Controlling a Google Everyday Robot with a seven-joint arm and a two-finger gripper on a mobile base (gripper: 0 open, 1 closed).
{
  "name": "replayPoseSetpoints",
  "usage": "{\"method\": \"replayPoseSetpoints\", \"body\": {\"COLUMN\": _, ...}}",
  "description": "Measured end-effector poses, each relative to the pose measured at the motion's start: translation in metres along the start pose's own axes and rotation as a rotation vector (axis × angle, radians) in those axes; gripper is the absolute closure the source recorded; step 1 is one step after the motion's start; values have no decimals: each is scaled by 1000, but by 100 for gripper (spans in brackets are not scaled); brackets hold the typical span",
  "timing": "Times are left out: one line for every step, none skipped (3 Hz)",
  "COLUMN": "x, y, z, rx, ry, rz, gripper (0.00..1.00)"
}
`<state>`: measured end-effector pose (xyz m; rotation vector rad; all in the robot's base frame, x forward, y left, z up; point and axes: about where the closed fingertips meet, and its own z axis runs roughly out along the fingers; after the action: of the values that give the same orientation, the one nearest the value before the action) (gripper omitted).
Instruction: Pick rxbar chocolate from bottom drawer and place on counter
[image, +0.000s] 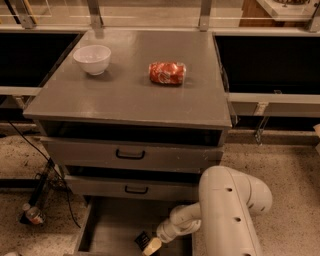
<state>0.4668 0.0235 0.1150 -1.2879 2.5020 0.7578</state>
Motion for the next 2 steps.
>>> {"method": "replayPoseSetpoints", "body": {"x": -1, "y": -2, "z": 2, "rx": 38, "ry": 13, "rz": 32, "gripper": 0}}
{"method": "replayPoseSetpoints", "body": {"x": -2, "y": -5, "z": 3, "rx": 48, "ry": 5, "rz": 42, "gripper": 0}}
